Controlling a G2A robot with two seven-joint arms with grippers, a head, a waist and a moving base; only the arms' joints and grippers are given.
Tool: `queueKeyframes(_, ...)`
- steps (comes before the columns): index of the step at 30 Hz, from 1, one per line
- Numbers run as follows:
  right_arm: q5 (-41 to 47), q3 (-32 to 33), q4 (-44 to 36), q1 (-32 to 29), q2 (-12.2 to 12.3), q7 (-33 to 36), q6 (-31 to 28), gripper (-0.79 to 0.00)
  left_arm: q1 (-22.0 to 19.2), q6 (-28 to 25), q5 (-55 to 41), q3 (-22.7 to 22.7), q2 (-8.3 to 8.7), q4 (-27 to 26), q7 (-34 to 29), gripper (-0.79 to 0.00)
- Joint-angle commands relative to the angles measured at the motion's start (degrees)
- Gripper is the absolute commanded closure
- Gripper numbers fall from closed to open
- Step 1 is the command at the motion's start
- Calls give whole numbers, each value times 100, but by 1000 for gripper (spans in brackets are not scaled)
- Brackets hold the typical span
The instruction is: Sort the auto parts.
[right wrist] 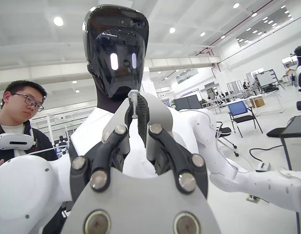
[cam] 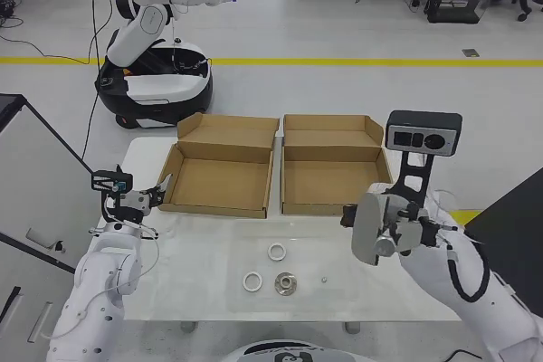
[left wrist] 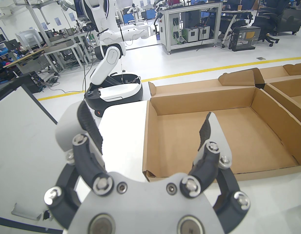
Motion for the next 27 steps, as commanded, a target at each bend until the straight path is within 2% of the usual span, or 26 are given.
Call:
queueKeyframes(1, -18, -9, 26, 13, -39, -4, -5, 0, 0, 0, 0, 0, 0, 0, 0, -785)
queueKeyframes(7, -357, -9, 235, 35, -136, -111, -8, 0, 0, 0, 0, 0, 0, 0, 0, -785)
queueKeyframes(15, -1101, 69, 244, -6, -212, -588, 246, 0, 0, 0, 0, 0, 0, 0, 0, -785)
queueKeyframes(27, -1101, 69, 244, -6, -212, -588, 246, 0, 0, 0, 0, 0, 0, 0, 0, -785)
